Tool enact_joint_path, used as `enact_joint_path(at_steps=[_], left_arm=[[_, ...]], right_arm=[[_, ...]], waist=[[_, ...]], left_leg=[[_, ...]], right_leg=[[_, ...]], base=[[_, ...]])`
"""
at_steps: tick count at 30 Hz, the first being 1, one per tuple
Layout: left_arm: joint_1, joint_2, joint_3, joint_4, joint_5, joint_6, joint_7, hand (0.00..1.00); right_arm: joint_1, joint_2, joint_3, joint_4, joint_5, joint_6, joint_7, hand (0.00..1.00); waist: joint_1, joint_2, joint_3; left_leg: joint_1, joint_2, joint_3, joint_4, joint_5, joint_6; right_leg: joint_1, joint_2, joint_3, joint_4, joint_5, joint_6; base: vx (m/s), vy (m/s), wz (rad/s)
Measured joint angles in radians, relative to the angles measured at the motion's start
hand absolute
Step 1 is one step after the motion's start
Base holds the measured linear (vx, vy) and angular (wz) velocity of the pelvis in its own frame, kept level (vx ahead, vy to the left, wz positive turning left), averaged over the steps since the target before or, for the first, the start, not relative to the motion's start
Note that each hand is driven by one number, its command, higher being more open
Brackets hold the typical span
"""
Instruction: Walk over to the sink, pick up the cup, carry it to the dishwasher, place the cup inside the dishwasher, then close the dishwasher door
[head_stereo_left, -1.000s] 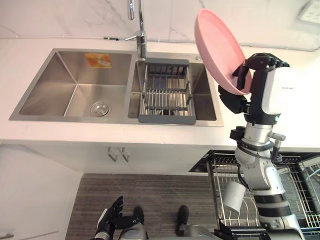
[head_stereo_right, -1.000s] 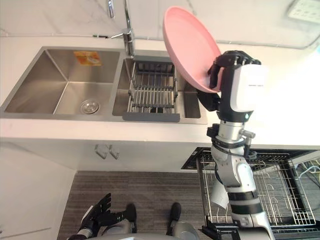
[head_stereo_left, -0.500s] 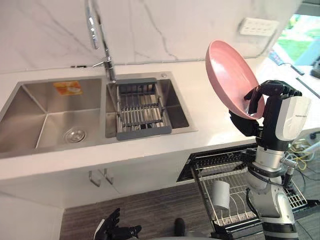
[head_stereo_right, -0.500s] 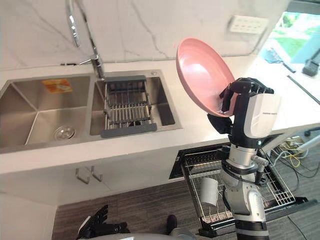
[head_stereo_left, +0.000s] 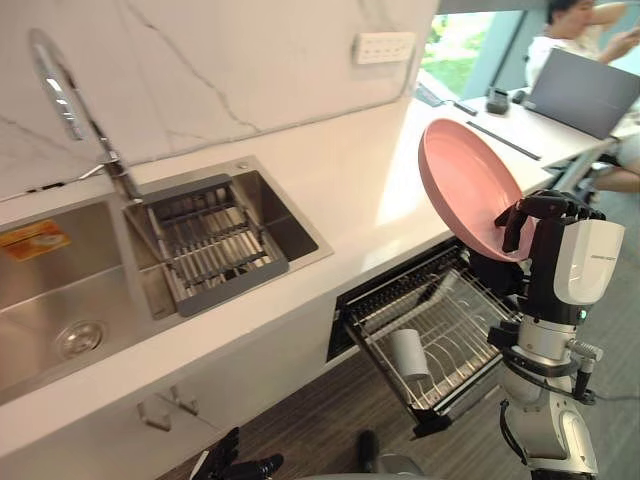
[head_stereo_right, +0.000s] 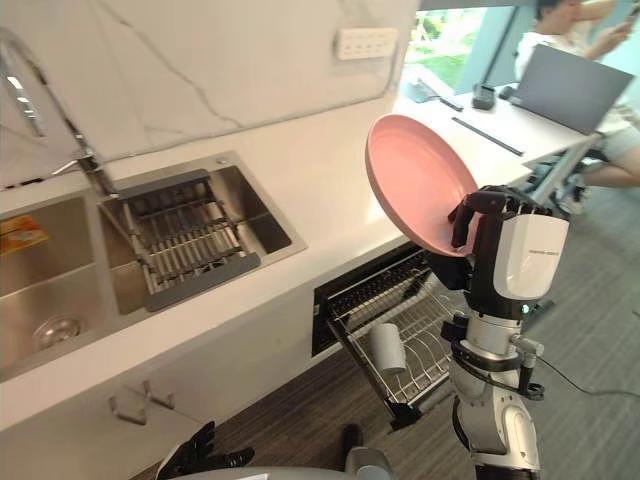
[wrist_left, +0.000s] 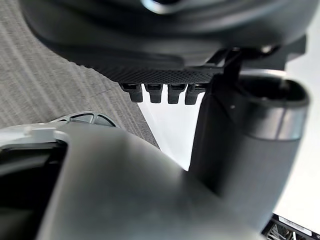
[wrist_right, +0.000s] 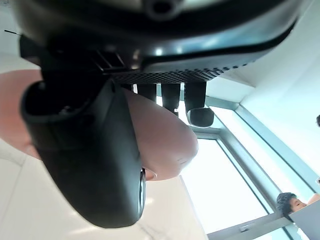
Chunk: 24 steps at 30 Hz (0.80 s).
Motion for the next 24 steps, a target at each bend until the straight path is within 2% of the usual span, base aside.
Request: enact_joint_path(at_steps=[1, 4, 5, 12, 17, 22, 24], left_arm=[[-0.003, 0.001, 0.0, 0.0, -0.002, 0.002, 0.002, 1.0], [-0.014, 0.004, 0.0, 0.0, -0.01, 0.033, 0.01, 1.0], [-0.017, 0.003, 0.001, 0.0, -0.01, 0.041, 0.011, 1.0], [-0.017, 0.0, 0.006, 0.002, -0.006, 0.045, 0.015, 1.0], [-0.007, -0.007, 0.033, 0.002, 0.014, 0.051, 0.017, 1.0], [-0.006, -0.005, 0.04, -0.003, 0.017, 0.051, 0.015, 1.0], [-0.018, -0.003, 0.039, -0.011, 0.017, 0.052, 0.014, 1.0]], right_arm=[[-0.007, 0.0, 0.004, 0.012, 0.0, 0.0, 0.0, 0.0], [-0.007, -0.004, 0.004, 0.051, 0.001, 0.024, 0.009, 0.0], [-0.009, -0.006, 0.003, 0.051, 0.001, 0.034, 0.019, 0.0], [-0.009, -0.014, 0.003, 0.081, 0.001, 0.027, 0.079, 0.0], [-0.006, -0.013, 0.007, 0.173, 0.0, 0.029, 0.108, 0.0], [-0.008, -0.012, 0.036, 0.276, 0.0, 0.081, 0.107, 0.0], [-0.048, -0.012, 0.049, 0.374, 0.001, 0.133, 0.088, 0.0]], waist=[[0.001, -0.001, 0.001], [-0.007, -0.004, 0.003], [-0.007, -0.003, 0.005], [0.007, -0.002, 0.005], [0.011, -0.001, 0.006], [0.014, 0.0, 0.01], [0.018, 0.005, 0.022]], left_leg=[[0.0, -0.001, 0.006, 0.0, -0.002, 0.002], [-0.001, 0.001, 0.019, 0.0, -0.004, -0.001], [0.0, 0.0, 0.021, 0.0, -0.004, -0.002], [0.004, -0.001, 0.01, 0.001, -0.001, 0.001], [0.003, -0.013, -0.006, -0.008, 0.005, 0.01], [-0.01, -0.019, -0.002, -0.034, 0.016, 0.008], [-0.066, -0.013, 0.0, -0.012, 0.014, 0.005]], right_leg=[[0.009, 0.004, 0.008, -0.029, 0.012, 0.007], [0.064, 0.017, 0.011, -0.186, 0.081, -0.01], [0.075, 0.019, 0.008, -0.214, 0.087, -0.011], [0.081, 0.016, 0.003, -0.215, 0.093, -0.001], [0.085, 0.004, -0.008, -0.215, 0.092, 0.002], [0.062, 0.0, -0.009, -0.215, 0.092, 0.001], [0.014, 0.0, -0.012, -0.214, 0.094, -0.001]], base=[[0.03, 0.01, -0.52], [-0.04, 0.004, -0.17], [-0.04, 0.0, -0.08], [0.0, -0.001, 0.01], [-0.01, 0.007, 0.08], [0.0, 0.001, 0.01], [0.0, 0.0, 0.0]])
